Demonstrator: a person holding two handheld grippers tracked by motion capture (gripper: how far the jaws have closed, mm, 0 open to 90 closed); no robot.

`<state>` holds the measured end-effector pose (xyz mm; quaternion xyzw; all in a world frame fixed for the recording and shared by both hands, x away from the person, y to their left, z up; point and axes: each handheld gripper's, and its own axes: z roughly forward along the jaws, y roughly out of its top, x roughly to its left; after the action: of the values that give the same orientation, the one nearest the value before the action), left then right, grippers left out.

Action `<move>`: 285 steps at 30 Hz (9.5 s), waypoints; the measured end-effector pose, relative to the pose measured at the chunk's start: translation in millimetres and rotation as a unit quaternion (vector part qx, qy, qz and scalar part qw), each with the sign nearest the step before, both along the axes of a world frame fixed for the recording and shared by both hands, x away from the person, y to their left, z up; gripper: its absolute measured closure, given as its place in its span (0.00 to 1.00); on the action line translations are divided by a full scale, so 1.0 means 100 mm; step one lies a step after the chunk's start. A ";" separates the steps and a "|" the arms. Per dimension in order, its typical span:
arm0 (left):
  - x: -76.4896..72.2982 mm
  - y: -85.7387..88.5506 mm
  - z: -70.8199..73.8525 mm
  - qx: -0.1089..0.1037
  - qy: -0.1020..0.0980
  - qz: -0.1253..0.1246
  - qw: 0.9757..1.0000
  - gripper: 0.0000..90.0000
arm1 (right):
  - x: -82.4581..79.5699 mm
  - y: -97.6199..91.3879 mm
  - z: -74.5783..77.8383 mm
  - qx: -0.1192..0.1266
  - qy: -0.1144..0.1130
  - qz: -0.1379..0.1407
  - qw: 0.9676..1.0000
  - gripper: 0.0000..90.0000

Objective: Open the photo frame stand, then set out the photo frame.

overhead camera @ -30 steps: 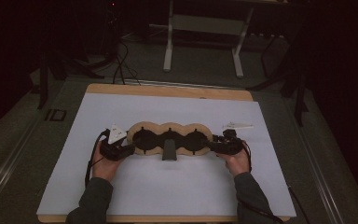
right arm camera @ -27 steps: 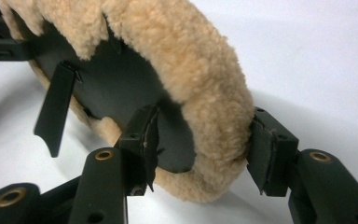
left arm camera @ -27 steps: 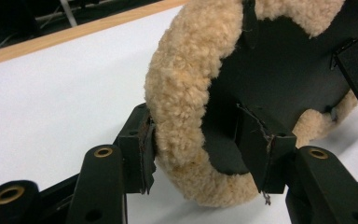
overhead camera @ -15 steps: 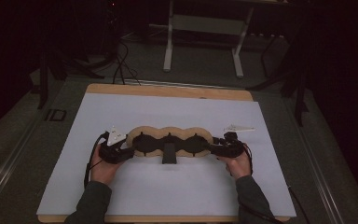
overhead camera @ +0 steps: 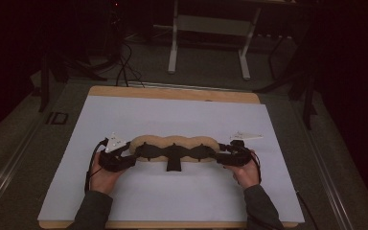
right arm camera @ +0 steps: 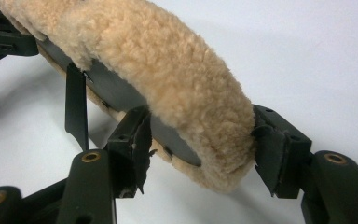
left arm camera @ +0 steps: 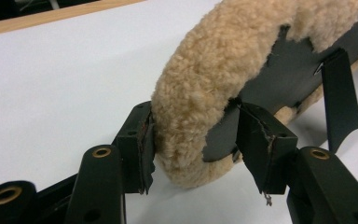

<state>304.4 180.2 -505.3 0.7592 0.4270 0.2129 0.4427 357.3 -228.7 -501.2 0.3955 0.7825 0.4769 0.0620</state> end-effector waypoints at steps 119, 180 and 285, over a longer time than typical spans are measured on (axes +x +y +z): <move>-0.15 0.23 -0.01 -0.037 0.018 0.035 0.999 1.00 | -0.32 0.15 -0.04 -0.100 0.008 -0.013 0.995 1.00; -0.71 -0.56 0.01 -0.018 0.014 -0.129 0.991 1.00 | 0.06 0.32 0.08 -0.095 0.021 -0.040 0.994 1.00; -0.54 -0.63 0.13 0.013 -0.012 -0.114 0.993 0.86 | 0.07 0.62 0.55 -0.136 0.054 -0.017 0.989 0.66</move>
<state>250.5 117.0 -491.9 0.8062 0.3297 0.1755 0.4588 364.8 -166.8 -446.0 0.4216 0.8353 0.3433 0.0811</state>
